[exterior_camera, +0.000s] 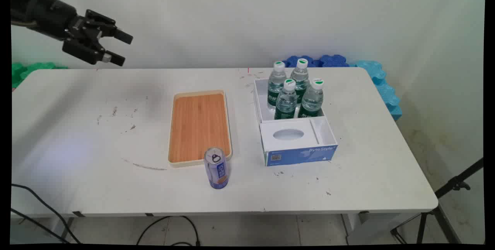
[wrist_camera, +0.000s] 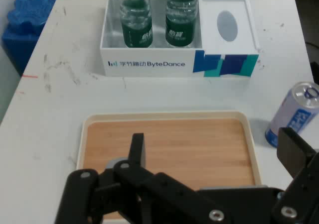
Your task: Pick up the green bottle from the white box
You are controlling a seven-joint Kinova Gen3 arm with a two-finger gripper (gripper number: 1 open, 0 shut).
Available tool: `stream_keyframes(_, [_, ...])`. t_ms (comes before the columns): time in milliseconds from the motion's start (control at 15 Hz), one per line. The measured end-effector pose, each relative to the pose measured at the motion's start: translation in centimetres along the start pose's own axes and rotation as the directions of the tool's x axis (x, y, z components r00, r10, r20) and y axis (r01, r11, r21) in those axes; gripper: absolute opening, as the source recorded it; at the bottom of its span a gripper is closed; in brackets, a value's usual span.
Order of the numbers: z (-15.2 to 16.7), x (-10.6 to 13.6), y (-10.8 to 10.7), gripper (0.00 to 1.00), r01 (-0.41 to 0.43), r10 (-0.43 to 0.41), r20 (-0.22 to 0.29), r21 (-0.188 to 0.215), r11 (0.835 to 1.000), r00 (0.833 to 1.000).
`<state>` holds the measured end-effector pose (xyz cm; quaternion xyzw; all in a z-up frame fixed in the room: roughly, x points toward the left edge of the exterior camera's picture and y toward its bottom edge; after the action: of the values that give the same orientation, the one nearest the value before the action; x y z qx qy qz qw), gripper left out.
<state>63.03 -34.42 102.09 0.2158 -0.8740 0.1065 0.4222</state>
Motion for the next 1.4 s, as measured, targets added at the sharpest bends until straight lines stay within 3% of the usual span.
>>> stream_keyframes(400, [3.9,2.9,0.5,1.0,0.023,-0.022,-0.016,0.027,0.999,1.0])
stream_keyframes(933, [14.8,7.3,2.4,1.0,0.037,-0.035,-0.028,0.069,0.997,0.999])
stream_keyframes(1400, [23.7,8.0,3.3,1.0,0.058,-0.058,-0.001,0.069,0.996,0.998])
